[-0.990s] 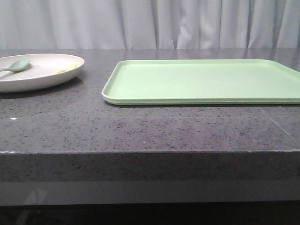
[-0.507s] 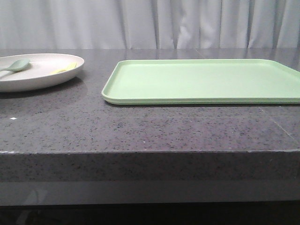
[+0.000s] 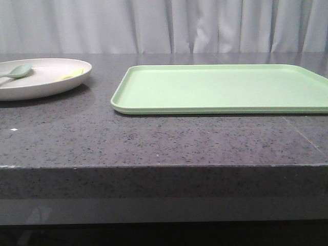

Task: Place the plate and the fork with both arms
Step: 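Lower the left gripper to the white plate rim and grasp it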

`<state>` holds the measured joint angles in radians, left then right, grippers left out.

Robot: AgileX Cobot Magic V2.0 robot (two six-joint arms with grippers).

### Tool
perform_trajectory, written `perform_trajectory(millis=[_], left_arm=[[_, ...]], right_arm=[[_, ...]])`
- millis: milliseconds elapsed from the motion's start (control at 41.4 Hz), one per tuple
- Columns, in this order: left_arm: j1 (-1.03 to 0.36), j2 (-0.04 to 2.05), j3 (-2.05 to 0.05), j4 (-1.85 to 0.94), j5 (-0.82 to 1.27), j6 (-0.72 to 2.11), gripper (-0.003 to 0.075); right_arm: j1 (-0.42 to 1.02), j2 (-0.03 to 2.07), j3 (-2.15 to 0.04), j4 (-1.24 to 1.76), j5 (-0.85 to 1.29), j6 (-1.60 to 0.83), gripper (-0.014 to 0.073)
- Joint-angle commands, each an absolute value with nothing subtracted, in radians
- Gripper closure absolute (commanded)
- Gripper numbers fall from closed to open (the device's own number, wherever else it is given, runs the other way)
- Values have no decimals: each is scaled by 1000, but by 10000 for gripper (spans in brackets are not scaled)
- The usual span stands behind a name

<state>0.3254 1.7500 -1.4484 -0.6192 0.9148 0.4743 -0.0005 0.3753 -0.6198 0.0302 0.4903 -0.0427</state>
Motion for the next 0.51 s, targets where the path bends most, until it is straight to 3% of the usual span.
perform_trajectory(millis=[0, 483], left_arm=[[326, 1747, -1506, -669, 893, 480, 339], [326, 1856, -1524, -675, 882, 480, 356]], right_arm=[[-6, 390, -652, 18, 414, -49, 43], [-6, 390, -652, 18, 414, -49, 43]])
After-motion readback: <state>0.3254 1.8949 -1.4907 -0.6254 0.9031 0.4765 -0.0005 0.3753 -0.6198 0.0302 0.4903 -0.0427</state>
